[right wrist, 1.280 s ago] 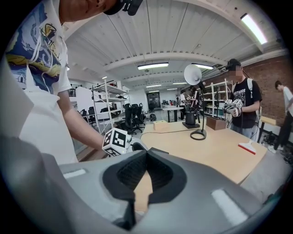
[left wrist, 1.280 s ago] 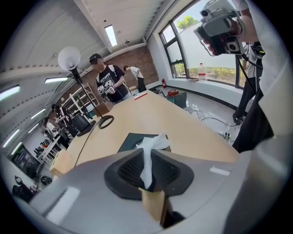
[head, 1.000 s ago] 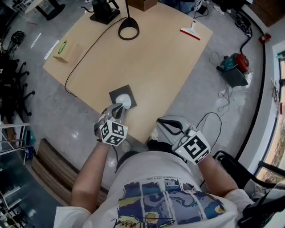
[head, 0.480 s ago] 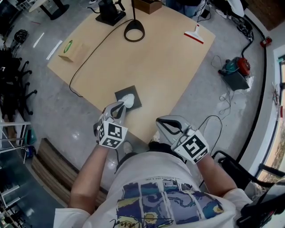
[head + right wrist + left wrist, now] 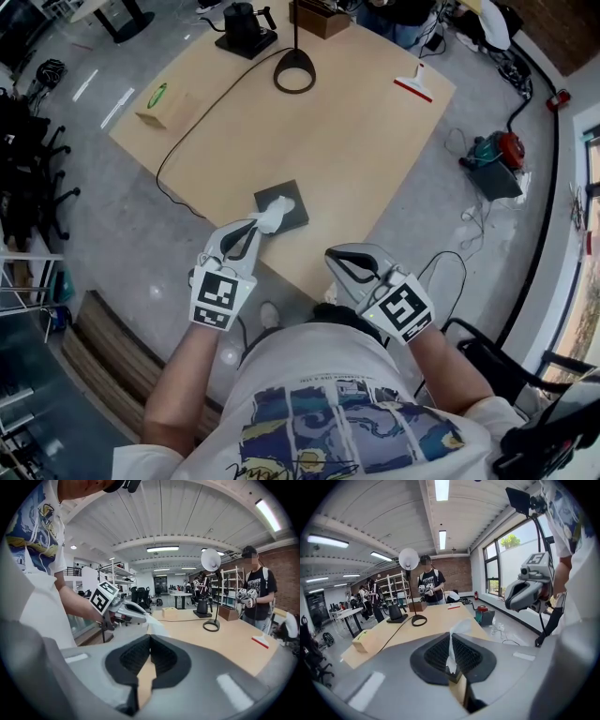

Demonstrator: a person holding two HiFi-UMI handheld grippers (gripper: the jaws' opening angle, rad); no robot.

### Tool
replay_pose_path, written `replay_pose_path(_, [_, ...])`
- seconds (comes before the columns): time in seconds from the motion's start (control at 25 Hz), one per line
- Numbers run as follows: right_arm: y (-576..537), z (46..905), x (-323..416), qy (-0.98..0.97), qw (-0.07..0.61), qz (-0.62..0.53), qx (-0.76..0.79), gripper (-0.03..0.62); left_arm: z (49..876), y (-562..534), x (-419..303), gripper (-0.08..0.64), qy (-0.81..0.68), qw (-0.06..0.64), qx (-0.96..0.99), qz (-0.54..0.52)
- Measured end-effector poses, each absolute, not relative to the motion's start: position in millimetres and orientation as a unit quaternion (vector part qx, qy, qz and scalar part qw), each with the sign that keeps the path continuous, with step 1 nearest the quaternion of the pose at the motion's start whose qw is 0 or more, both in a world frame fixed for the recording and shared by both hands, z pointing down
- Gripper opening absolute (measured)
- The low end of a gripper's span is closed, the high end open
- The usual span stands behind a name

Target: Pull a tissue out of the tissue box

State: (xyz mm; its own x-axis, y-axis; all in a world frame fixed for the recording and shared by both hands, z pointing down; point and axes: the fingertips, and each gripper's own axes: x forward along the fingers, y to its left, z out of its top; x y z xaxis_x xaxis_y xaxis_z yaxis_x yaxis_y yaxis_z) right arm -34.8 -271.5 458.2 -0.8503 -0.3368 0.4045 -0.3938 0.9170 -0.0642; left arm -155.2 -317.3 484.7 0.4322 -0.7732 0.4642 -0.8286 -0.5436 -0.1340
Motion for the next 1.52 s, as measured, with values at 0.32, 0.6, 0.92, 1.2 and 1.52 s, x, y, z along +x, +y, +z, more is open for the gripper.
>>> replay_pose_path(0.32, [-254, 448, -58, -0.960, 0.196, 0.053, 0.191, 0.003, 421, -278, -173, 0.008, -0.482, 0.059, 0.862, 0.150])
replay_pose_path(0.6, [-240, 438, -77, -0.960, 0.195, 0.046, 0.197, 0.003, 388, -240, -185, 0.008, -0.465, 0.059, 0.875, 0.118])
replay_pose_path(0.92, [-225, 431, -99, -0.958, 0.196, 0.035, 0.208, 0.003, 364, -209, -199, 0.008, -0.442, 0.061, 0.890, 0.095])
replay_pose_path(1.2, [-204, 424, -111, -0.957, 0.195, 0.026, 0.213, 0.003, 354, -183, -202, 0.008, -0.419, 0.068, 0.901, 0.087])
replay_pose_path(1.52, [-184, 420, -120, -0.955, 0.193, 0.018, 0.223, 0.003, 352, -162, -206, 0.008, -0.404, 0.064, 0.908, 0.088])
